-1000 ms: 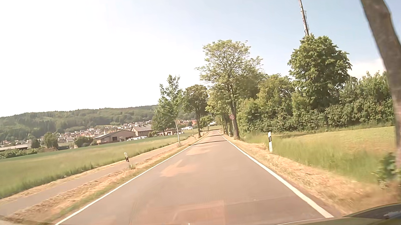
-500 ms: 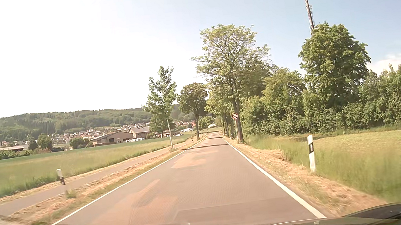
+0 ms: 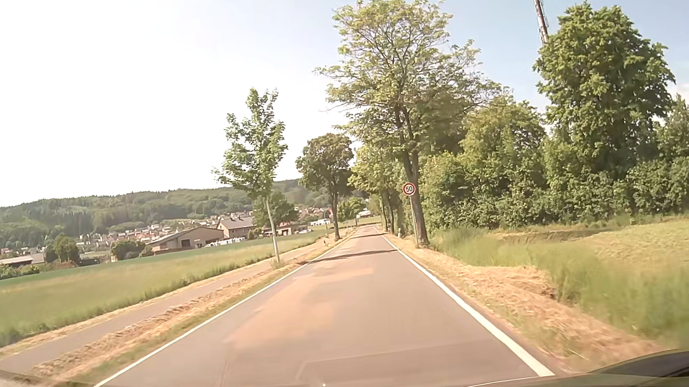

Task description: Follow the waypoints while adhering to traffic rules and regulations

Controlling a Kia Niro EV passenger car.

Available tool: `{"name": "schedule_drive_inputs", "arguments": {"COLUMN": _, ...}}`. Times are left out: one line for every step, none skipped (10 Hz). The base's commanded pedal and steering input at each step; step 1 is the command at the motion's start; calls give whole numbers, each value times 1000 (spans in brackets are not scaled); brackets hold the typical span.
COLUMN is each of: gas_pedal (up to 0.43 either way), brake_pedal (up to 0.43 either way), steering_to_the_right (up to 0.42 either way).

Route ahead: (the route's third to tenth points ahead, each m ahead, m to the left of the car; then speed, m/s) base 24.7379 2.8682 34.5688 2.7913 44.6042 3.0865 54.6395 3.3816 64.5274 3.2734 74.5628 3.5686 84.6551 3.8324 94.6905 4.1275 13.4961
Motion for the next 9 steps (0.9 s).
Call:
{"name": "schedule_drive_inputs", "arguments": {"gas_pedal": 138, "brake_pedal": 0, "steering_to_the_right": -5}}
{"name": "schedule_drive_inputs", "arguments": {"gas_pedal": 138, "brake_pedal": 0, "steering_to_the_right": -10}}
{"name": "schedule_drive_inputs", "arguments": {"gas_pedal": 157, "brake_pedal": 0, "steering_to_the_right": -12}}
{"name": "schedule_drive_inputs", "arguments": {"gas_pedal": 177, "brake_pedal": 0, "steering_to_the_right": -12}}
{"name": "schedule_drive_inputs", "arguments": {"gas_pedal": 177, "brake_pedal": 0, "steering_to_the_right": -12}}
{"name": "schedule_drive_inputs", "arguments": {"gas_pedal": 169, "brake_pedal": 0, "steering_to_the_right": -11}}
{"name": "schedule_drive_inputs", "arguments": {"gas_pedal": 169, "brake_pedal": 0, "steering_to_the_right": -10}}
{"name": "schedule_drive_inputs", "arguments": {"gas_pedal": 169, "brake_pedal": 0, "steering_to_the_right": -10}}
{"name": "schedule_drive_inputs", "arguments": {"gas_pedal": 169, "brake_pedal": 0, "steering_to_the_right": -8}}
